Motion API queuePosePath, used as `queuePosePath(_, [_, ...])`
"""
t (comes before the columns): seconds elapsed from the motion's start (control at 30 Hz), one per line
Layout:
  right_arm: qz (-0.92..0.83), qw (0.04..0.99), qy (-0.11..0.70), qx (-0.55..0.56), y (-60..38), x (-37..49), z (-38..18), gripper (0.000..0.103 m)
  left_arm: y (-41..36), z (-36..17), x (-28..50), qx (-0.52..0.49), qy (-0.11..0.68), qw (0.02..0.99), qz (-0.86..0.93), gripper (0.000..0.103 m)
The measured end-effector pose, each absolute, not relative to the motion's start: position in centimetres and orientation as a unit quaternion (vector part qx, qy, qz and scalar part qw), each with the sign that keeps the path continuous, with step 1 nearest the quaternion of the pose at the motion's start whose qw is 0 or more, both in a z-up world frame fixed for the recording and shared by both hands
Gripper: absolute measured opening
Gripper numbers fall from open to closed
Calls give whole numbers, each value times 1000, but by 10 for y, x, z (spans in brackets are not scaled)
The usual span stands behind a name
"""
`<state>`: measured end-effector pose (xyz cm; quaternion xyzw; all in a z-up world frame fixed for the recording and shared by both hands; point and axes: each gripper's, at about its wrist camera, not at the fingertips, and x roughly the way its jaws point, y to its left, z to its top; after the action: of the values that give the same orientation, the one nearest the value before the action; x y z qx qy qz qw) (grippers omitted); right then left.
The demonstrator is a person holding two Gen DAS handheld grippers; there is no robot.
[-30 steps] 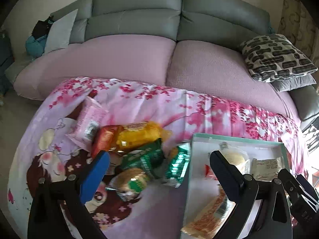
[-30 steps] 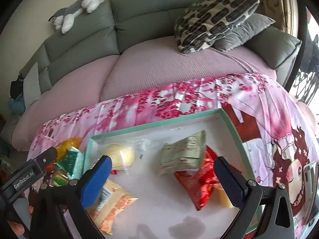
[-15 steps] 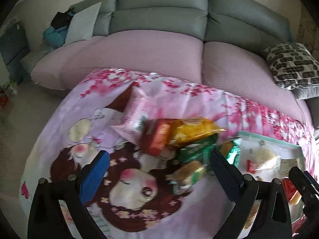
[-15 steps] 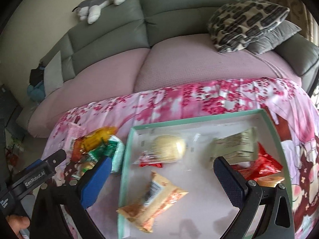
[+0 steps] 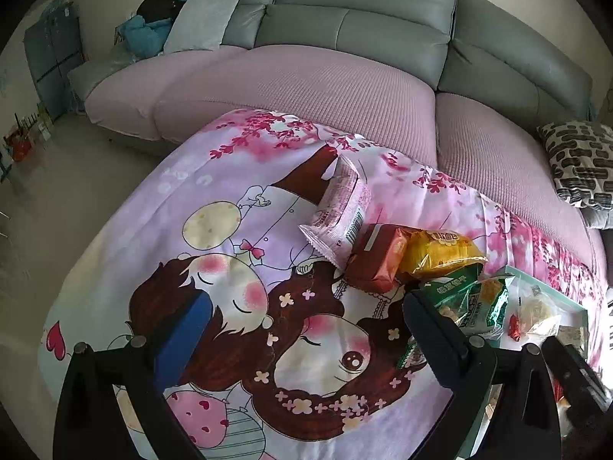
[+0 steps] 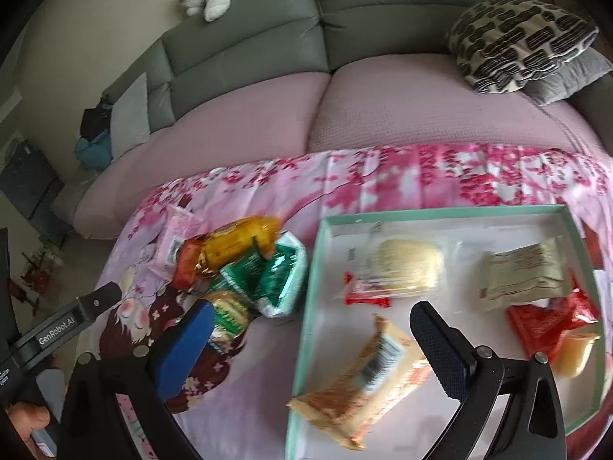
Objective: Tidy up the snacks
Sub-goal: 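Move both open tools back from the tray to the snack pile, then grasp the clear cookie-stick bag with the left tool while the right grasps the green foil packet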
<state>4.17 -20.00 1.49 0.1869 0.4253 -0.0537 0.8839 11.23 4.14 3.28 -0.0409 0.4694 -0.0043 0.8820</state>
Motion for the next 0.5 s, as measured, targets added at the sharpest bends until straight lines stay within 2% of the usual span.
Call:
queuePosePath(0.27, [-25, 888, 425, 171, -176, 54, 2, 102, 37, 27, 115, -74, 459, 885, -18, 100])
queuePosePath(0.47, [-13, 892, 421, 166, -169, 61, -6, 96, 28, 15, 120, -87, 468, 878, -46, 100])
queuePosePath(0.5, [-13, 892, 421, 165, -169, 62, -7, 92, 27, 13, 121, -92, 471, 876, -51, 100])
